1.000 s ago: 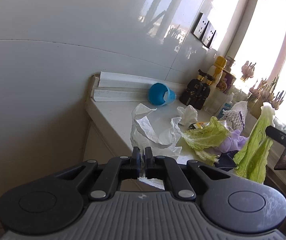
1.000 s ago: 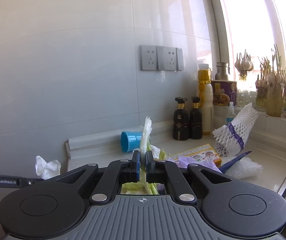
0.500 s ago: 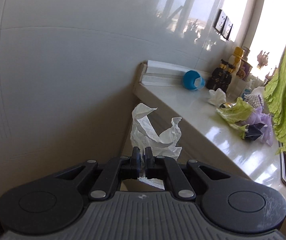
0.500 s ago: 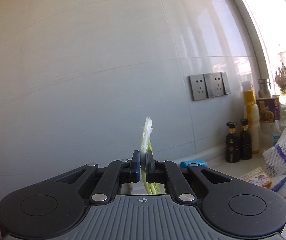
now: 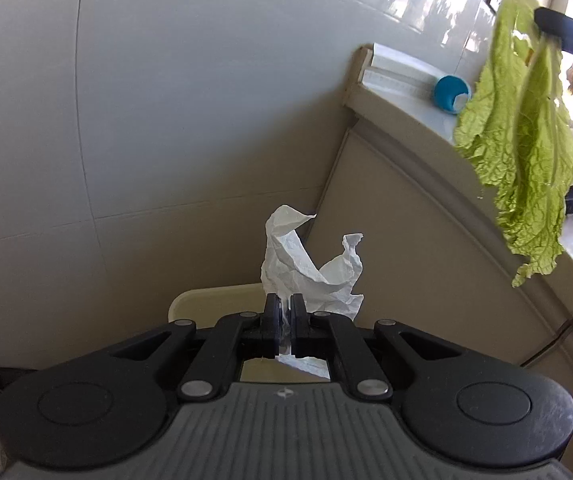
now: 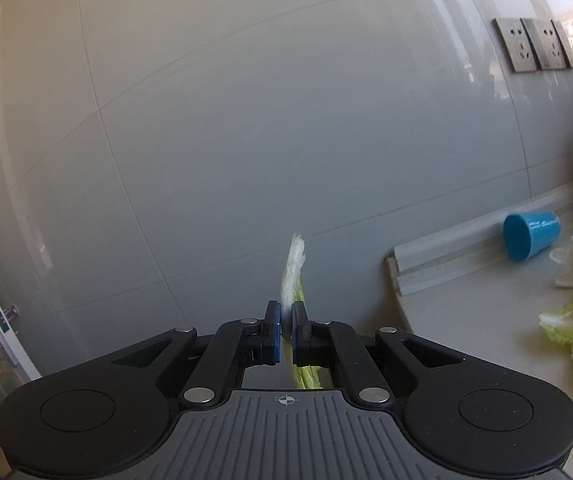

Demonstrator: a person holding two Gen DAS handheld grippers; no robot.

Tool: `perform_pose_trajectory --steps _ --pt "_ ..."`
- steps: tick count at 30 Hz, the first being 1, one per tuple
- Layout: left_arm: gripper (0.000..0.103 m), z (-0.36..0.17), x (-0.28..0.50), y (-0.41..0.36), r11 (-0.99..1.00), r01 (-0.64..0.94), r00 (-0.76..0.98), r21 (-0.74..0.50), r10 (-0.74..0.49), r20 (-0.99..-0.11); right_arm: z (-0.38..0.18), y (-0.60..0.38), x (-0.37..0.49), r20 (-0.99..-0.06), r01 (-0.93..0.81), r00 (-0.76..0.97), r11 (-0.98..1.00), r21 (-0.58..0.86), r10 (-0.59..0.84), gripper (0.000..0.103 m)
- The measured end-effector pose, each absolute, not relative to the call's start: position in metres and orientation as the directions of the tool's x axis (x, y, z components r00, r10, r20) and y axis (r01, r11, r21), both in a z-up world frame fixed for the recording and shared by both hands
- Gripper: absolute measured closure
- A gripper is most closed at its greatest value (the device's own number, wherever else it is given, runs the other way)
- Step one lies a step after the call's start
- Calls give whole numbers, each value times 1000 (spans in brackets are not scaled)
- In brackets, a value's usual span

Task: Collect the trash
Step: 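Lift the tissue and cabbage leaf and carry both over the trash bin, then open both tools to drop the tissue and cabbage leaf into the bin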

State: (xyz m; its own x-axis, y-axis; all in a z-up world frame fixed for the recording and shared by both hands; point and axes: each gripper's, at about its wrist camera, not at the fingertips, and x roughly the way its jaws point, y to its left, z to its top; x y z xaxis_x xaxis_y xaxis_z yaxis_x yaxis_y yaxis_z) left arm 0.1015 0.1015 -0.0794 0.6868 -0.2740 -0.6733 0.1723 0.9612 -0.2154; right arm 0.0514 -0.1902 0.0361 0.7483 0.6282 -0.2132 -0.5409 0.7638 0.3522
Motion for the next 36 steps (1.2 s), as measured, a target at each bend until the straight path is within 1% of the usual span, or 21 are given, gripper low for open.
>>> perform_pose_trajectory --steps 5,9,17,19,22,25,30,36 --pt "99 -106 96 100 968 148 677 -202 -249 -693 -10 -157 59 -260 -527 735 769 362 627 99" --pt "99 -128 95 96 975 116 668 -189 -218 -712 -54 -139 68 -290 -500 714 754 426 637 99" --pt "99 -169 99 99 977 45 622 -210 -192 -759 -122 -126 91 -397 -441 657 754 486 640 99" --pt "99 -175 104 100 976 37 614 -215 -192 -766 -134 -126 97 -420 -433 645 759 487 638 99" --pt "98 -185 110 105 965 47 615 -257 -230 -754 -150 -127 102 -443 -425 621 753 503 646 99" --pt "98 -196 119 109 969 26 602 -244 -210 -771 -162 -133 112 -458 -410 591 737 537 663 99" --pt "98 -205 128 111 972 0 572 -235 -192 -797 -178 -140 128 -491 -350 581 744 569 649 99" --pt "97 -202 140 95 978 17 545 -206 -182 -819 -194 -134 138 -553 -327 566 782 530 611 98"
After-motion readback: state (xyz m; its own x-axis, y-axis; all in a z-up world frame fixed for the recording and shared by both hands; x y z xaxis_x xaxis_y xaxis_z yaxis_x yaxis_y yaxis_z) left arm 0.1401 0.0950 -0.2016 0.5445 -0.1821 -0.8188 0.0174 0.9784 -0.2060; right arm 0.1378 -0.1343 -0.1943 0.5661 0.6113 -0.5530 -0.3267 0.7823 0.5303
